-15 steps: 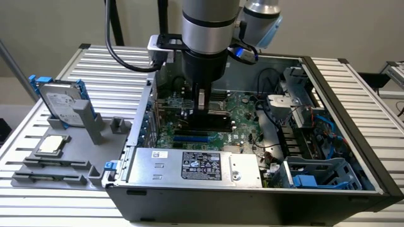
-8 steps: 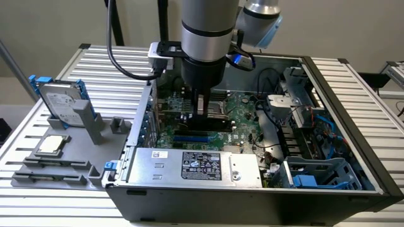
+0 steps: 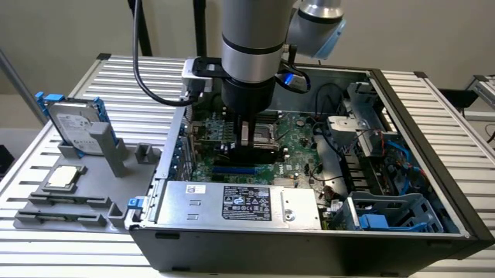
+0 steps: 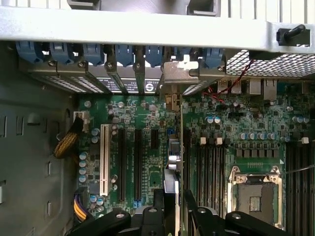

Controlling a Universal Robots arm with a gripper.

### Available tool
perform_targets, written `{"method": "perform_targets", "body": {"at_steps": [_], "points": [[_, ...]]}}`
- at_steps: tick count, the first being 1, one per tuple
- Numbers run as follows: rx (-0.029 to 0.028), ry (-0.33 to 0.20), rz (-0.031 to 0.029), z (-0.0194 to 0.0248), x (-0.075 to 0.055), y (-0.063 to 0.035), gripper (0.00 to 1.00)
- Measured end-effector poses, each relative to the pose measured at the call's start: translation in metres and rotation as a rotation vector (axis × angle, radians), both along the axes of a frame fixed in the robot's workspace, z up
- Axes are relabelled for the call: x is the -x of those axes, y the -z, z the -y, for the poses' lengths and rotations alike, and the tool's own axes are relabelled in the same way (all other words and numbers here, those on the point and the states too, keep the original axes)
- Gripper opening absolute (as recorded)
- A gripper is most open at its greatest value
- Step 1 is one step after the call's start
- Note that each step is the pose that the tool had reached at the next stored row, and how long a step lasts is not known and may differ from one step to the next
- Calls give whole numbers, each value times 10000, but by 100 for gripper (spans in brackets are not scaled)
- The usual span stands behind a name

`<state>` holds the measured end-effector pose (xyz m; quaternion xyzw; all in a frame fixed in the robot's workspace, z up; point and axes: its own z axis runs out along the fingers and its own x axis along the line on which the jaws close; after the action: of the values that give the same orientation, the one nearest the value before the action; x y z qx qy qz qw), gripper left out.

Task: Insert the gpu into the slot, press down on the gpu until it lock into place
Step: 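Insert the gpu into the slot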

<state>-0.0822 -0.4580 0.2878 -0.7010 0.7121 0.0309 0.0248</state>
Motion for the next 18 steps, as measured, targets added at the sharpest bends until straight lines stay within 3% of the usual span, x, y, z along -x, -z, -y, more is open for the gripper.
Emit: {"method": "perform_targets", "body": {"at_steps": [9, 11, 15, 18], "points": [[-5, -11, -15, 0, 0, 34, 26], [-4, -11, -63, 0, -1, 48, 26], [-2, -9, -229, -1, 0, 64, 26], [-2, -8, -266, -3, 0, 66, 26]]}}
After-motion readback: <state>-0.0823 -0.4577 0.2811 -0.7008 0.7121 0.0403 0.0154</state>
